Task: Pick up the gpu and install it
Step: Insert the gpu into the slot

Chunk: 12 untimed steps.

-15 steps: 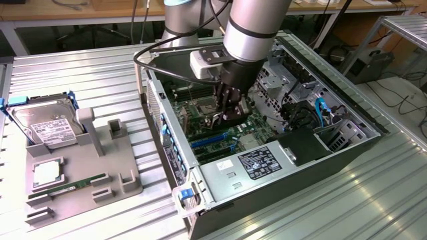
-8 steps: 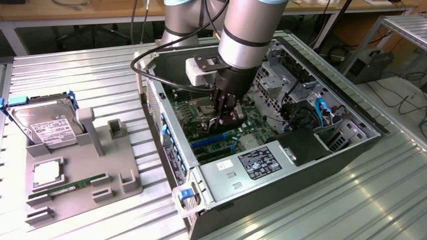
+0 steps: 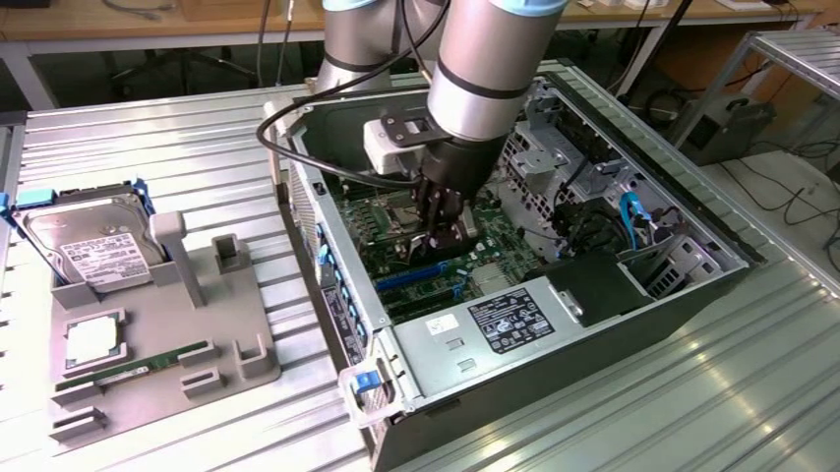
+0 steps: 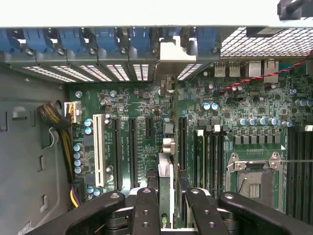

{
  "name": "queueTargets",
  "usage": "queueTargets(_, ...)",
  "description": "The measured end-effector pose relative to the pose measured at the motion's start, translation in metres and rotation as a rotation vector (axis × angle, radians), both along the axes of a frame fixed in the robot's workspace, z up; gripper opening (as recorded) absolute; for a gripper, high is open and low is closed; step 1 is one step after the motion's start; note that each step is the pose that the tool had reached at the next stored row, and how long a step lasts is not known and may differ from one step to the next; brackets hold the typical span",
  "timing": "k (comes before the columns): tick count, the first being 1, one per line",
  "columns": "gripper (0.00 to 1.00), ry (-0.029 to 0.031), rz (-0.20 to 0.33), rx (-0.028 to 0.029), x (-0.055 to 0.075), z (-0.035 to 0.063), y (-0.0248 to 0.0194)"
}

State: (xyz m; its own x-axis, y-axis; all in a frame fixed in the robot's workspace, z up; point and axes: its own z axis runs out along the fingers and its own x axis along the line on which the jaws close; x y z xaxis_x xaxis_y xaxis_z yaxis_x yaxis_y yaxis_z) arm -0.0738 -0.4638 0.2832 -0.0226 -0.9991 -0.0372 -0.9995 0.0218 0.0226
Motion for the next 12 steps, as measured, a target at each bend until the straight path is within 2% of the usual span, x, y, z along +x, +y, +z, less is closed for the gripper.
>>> queueTargets(3, 0.26, 0.0000, 0.001, -0.0001, 0.0000, -0.0004, -0.0009)
queueTargets(7, 0.26, 0.0001, 0.004, -0.0002, 0.0000, -0.0012, -0.0045)
queueTargets(12, 0.26, 0.0002, 0.004, -0.0001, -0.0014, -0.0037, -0.0046)
